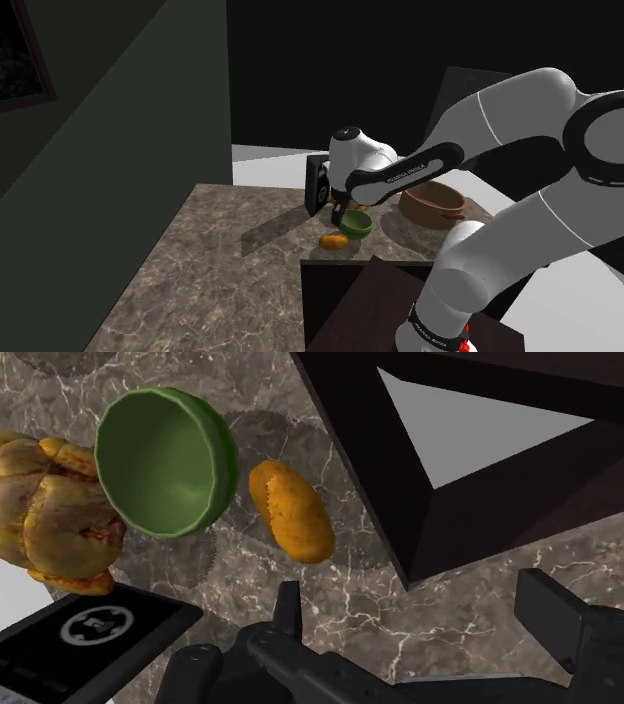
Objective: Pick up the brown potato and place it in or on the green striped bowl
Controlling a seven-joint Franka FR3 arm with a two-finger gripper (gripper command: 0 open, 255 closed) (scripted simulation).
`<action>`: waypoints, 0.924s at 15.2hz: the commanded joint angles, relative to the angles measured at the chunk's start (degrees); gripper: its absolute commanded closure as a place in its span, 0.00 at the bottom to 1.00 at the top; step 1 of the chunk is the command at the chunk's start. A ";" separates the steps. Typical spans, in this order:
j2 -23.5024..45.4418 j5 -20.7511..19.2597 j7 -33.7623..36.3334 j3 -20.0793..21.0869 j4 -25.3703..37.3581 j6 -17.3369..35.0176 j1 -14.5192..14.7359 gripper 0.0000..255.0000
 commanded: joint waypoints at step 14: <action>40.91 -47.97 25.08 -2.76 13.08 27.25 -10.00 0.00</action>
